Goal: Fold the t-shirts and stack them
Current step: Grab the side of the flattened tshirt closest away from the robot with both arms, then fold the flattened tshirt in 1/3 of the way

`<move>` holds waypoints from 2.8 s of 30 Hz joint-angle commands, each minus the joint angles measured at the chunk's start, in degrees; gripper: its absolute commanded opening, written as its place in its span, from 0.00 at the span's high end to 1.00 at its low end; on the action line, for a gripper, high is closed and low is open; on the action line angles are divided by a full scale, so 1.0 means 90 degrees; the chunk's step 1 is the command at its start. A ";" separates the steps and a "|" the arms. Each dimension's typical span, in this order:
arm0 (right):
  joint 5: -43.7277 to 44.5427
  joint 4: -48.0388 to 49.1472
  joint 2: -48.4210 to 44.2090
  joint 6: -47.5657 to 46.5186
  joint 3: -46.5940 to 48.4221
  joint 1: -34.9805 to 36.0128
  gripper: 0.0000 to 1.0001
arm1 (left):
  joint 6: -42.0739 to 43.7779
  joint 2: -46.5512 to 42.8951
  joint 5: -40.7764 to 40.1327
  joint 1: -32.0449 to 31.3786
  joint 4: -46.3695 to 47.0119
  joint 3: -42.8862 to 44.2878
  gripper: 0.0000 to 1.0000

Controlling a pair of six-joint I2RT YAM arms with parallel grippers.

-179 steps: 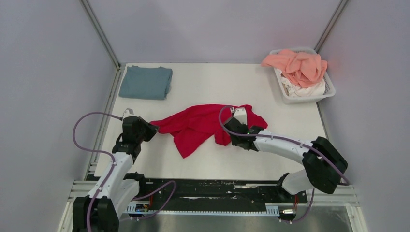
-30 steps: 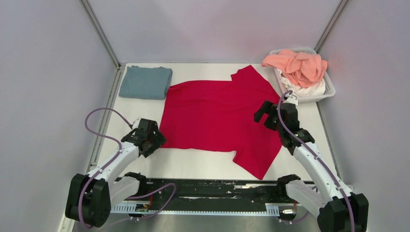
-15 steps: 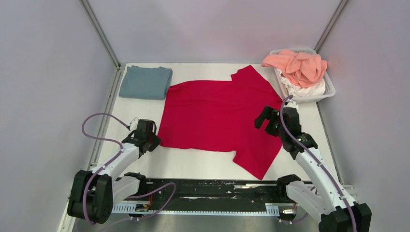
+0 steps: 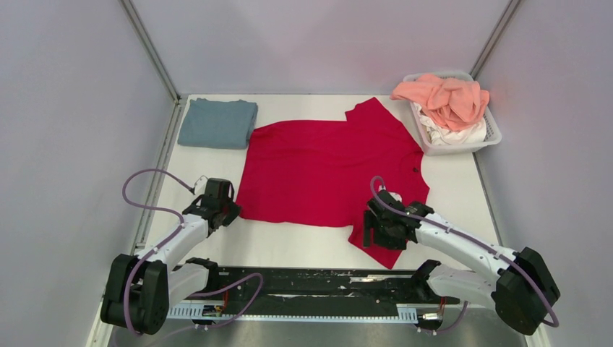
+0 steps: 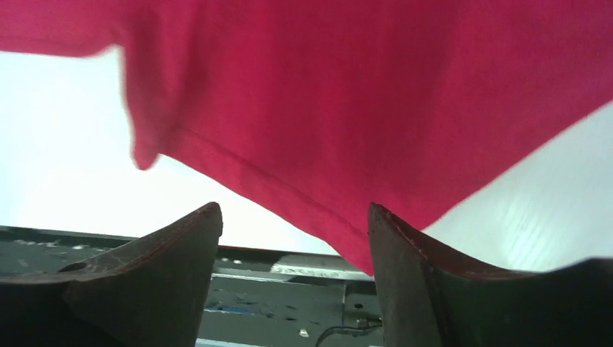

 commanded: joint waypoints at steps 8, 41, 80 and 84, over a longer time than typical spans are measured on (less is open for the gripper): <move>0.0472 0.0271 0.0900 0.0708 -0.0332 0.0166 0.38 | -0.0104 -0.0158 -0.0233 0.0037 0.0335 -0.0234 1.00; -0.1291 -0.2794 -0.0283 0.0616 0.0588 0.0570 0.99 | -0.1181 -0.4319 0.0672 0.0028 -0.3589 -0.0619 1.00; -0.0038 0.1710 0.3602 -0.2296 0.3415 -0.3333 0.82 | -0.0238 0.2633 -0.0098 0.0348 0.0265 0.3022 0.68; 0.0219 0.1796 0.4821 -0.2764 0.4564 -0.3636 0.76 | -0.0184 0.2815 -0.0108 0.0430 0.0187 0.3252 0.14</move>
